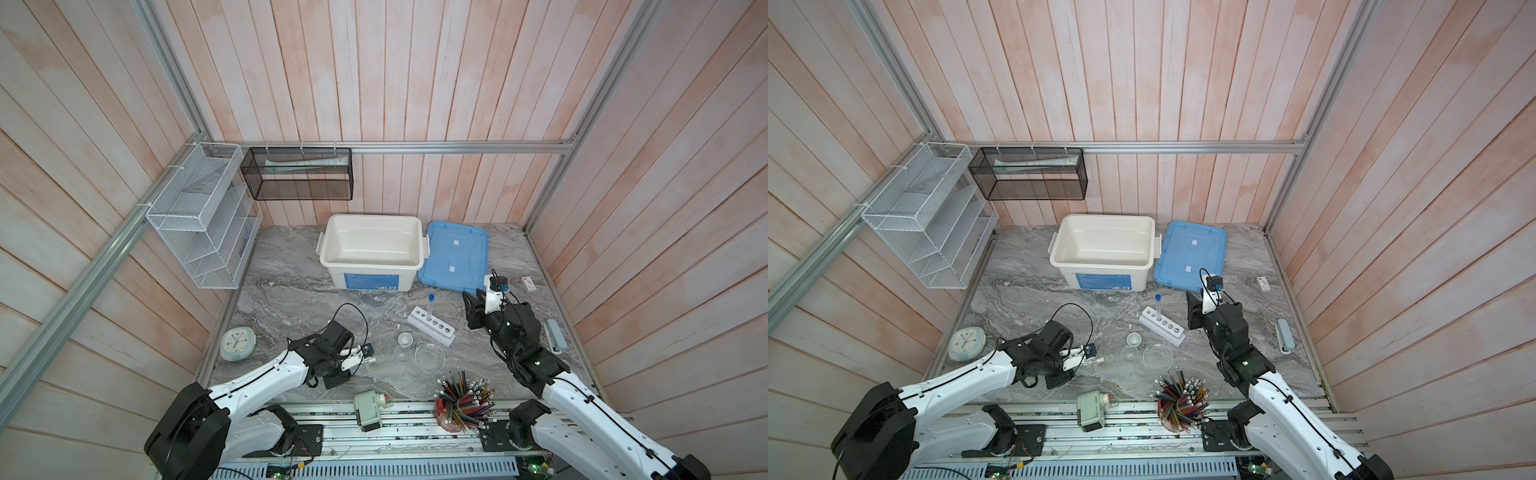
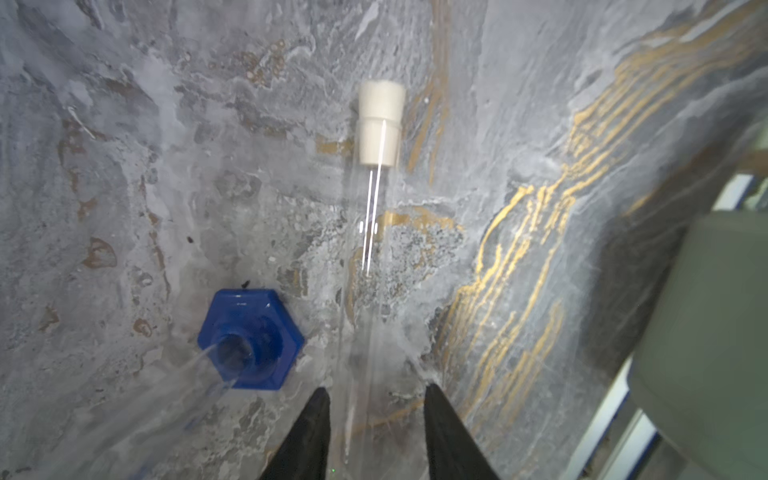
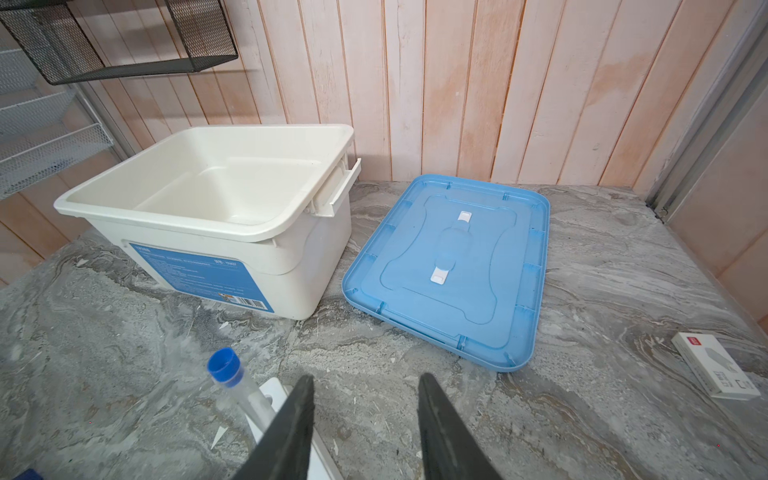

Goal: Organize the chemistry lab equipment

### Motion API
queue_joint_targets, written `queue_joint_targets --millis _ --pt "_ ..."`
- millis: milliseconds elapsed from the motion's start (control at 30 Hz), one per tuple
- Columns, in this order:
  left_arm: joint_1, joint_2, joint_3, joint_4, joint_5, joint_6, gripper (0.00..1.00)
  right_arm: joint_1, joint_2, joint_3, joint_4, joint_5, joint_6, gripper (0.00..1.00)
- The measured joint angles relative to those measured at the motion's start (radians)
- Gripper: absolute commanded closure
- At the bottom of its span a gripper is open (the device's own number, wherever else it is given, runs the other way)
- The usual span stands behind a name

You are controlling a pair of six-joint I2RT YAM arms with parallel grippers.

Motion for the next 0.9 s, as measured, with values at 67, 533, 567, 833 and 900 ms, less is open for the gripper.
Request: queue_joint_targets --millis 67,533,567,833,900 --pt "0.003 0.007 0.002 0.0 0.0 0.0 0.6 -0.009 0.002 0.0 0.008 -0.012 0.002 0.58" --pt "0.003 0.05 0.011 0.011 -0.023 0.019 0.61 -0.034 0.043 0.0 0.045 -0.062 0.006 0.58" --pt "0.003 0.052 0.011 0.011 -0.023 0.021 0.62 -0.035 0.043 0.0 0.045 -0.064 0.006 0.58" --pt "0.003 0.068 0.012 0.015 -0.021 0.032 0.69 -0.042 0.043 -0.006 0.049 -0.067 0.011 0.58" --pt "0.002 0.071 0.015 0.015 -0.021 0.034 0.71 -0.042 0.043 -0.009 0.049 -0.067 0.014 0.58"
